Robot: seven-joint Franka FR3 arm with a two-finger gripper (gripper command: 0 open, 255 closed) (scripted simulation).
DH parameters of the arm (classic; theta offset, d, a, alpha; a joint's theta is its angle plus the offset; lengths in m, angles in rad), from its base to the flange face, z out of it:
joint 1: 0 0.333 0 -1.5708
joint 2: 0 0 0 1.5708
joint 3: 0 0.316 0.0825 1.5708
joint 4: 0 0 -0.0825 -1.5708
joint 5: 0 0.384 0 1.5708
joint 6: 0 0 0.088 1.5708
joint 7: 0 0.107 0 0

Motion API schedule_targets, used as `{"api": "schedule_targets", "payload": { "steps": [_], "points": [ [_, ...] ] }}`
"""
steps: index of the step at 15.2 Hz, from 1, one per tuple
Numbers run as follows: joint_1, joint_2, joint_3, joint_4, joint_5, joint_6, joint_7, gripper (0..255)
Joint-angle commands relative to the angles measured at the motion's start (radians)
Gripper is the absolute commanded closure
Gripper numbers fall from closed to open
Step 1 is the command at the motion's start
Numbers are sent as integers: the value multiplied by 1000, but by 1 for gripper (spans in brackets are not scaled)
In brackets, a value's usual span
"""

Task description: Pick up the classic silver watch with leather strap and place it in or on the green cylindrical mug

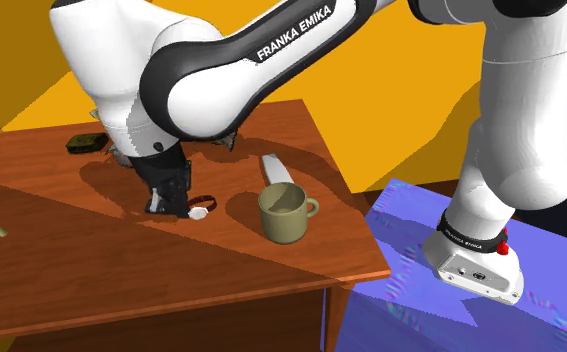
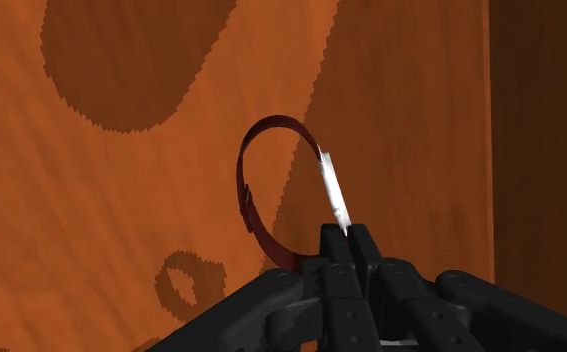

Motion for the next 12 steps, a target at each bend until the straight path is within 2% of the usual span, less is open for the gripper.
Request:
{"api": "schedule_targets", "payload": {
  "steps": [1, 12],
  "points": [
    [0, -7, 2, 17, 6, -23, -5, 255],
    [6, -24, 10, 140, 24, -158, -30, 255]
  ]
}}
